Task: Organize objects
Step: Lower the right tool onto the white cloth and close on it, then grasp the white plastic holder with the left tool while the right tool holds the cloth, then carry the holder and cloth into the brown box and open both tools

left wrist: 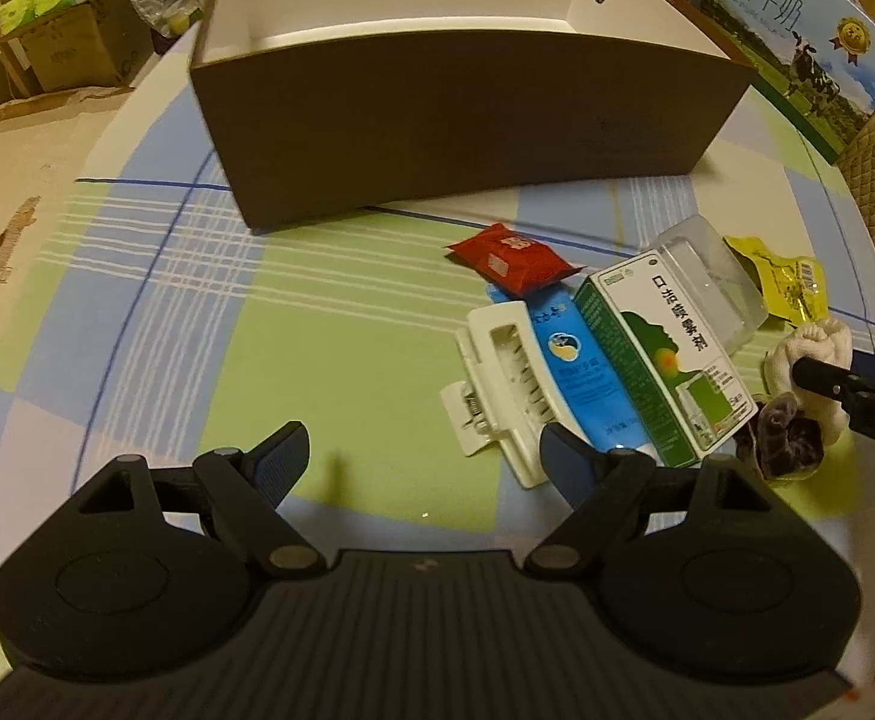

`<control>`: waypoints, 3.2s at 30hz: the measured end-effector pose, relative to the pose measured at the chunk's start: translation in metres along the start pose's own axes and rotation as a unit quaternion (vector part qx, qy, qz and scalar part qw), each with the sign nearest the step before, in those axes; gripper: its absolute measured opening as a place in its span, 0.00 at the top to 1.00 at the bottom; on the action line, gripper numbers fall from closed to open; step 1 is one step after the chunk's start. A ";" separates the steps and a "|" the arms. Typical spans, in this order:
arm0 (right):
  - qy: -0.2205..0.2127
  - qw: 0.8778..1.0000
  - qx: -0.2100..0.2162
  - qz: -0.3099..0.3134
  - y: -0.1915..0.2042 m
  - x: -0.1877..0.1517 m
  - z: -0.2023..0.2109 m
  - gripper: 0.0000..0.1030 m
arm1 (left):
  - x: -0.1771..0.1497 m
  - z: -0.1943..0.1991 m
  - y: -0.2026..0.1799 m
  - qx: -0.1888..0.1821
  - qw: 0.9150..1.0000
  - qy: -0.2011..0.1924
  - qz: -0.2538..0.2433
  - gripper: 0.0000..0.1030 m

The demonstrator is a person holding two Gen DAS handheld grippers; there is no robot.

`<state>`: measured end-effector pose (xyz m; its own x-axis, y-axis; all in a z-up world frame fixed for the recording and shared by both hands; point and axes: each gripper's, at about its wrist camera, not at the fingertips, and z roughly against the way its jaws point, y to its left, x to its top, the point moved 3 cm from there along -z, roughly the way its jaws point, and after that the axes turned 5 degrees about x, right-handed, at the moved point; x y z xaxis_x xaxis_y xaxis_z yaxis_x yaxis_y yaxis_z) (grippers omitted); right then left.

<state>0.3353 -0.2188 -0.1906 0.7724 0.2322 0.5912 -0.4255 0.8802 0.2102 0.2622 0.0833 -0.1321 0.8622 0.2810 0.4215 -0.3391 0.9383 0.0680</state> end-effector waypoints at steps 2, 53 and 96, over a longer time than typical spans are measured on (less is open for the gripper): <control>0.000 1.000 -0.008 -0.015 -0.003 -0.001 0.004 0.60 | 0.001 -0.004 -0.005 -0.005 1.000 0.001 -0.004 0.22; -0.016 0.997 0.003 -0.078 -0.016 -0.016 0.056 0.67 | -0.010 -0.017 0.011 0.002 1.000 -0.006 -0.027 0.64; -0.078 0.987 0.114 0.083 0.065 0.232 -0.039 0.67 | 0.198 -0.012 0.034 0.039 0.994 -0.106 0.005 0.64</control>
<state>0.5051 -0.0913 -0.0699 0.6084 0.2831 0.7414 -0.6485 0.7158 0.2588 0.4261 0.1728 -0.0575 0.7626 0.2343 0.6030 -0.3828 0.9148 0.1286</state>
